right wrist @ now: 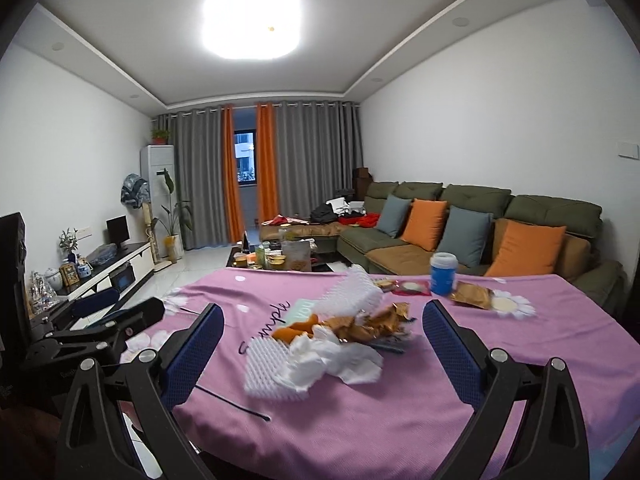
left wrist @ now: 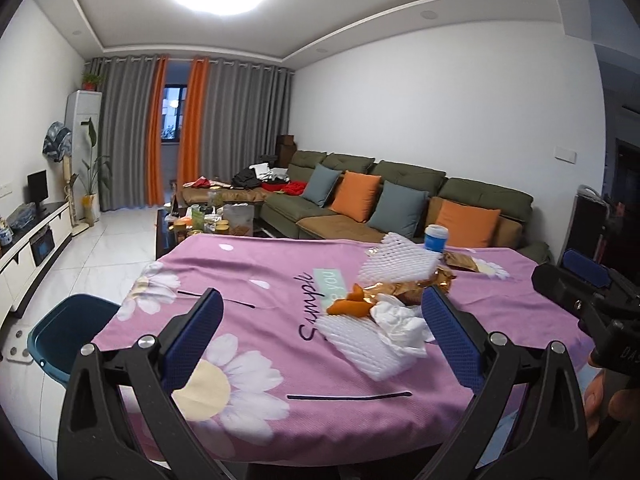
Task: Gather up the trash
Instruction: 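Move both tools back over the table toward the foam nets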
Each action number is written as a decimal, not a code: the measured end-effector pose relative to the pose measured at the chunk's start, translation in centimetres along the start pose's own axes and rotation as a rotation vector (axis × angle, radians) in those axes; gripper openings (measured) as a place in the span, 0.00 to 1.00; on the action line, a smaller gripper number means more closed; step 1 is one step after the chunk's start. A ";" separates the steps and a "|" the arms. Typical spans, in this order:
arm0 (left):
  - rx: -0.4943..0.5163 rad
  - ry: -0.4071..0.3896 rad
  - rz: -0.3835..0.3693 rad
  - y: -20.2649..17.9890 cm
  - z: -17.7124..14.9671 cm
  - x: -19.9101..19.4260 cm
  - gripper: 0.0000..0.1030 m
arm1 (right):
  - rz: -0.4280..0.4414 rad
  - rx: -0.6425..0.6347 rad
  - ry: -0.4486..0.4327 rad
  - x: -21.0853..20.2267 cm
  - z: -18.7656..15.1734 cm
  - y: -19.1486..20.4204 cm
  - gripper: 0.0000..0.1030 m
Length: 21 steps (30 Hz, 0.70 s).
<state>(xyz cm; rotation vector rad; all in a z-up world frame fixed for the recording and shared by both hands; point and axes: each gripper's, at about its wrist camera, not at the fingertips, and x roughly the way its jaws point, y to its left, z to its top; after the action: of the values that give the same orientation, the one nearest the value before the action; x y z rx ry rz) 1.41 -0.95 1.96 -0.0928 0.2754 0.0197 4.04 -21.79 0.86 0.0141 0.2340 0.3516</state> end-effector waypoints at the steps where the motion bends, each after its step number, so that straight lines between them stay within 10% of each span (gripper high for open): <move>1: 0.004 -0.005 -0.003 -0.1 -0.1 -0.2 0.95 | -0.008 0.004 0.000 -0.3 -0.1 -0.3 0.93; 21: -0.004 0.099 -0.020 -0.6 0.0 4.7 0.95 | -0.032 0.014 0.047 4.3 1.0 -2.6 0.93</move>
<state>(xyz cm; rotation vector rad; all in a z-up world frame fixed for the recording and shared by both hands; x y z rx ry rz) 5.98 -1.49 0.73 -0.1010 0.3737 -0.0046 9.06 -22.70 0.73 0.0163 0.2834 0.3189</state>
